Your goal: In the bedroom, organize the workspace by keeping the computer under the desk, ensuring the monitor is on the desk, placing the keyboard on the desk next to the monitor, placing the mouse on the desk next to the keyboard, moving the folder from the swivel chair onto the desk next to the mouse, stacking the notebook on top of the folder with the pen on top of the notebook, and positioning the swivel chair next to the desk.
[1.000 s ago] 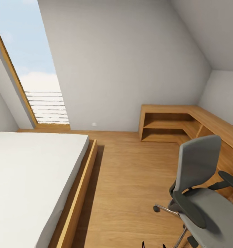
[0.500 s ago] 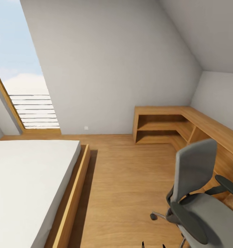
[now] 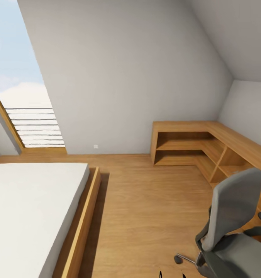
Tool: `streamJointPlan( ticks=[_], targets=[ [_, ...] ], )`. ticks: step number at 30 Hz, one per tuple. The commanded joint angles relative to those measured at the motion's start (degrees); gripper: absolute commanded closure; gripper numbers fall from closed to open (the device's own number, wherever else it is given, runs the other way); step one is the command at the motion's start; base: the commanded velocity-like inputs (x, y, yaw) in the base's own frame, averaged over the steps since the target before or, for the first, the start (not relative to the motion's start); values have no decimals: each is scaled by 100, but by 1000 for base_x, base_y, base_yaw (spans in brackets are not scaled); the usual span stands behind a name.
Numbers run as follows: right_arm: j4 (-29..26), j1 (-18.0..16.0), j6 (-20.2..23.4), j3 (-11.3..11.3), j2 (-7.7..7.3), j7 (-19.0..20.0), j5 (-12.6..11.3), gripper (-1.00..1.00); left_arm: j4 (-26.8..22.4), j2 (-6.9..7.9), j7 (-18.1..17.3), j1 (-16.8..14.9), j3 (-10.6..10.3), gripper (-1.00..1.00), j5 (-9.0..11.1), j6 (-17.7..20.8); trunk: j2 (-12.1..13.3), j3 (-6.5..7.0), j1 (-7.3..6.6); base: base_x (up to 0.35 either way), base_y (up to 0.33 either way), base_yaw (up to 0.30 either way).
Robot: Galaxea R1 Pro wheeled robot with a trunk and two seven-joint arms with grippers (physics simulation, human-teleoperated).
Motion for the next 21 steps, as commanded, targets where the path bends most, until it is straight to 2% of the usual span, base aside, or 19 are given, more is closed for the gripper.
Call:
streamJointPlan(
  ticks=[1,10,21],
  targets=[
    [0,-5,-6,48,1,-51,-9,-100,2,3,43,-6,-49,-100,30,-17,-4,-7,4,315,162,0],
    [0,-5,-4,45,1,-51,-9,-100,2,3,43,-6,-49,-100,30,-16,-4,-7,4,312,147,0],
    [0,-5,-5,47,2,-54,-9,-100,9,3,39,-6,-49,-100,30,-9,-4,-7,4,324,17,0]
  ],
)
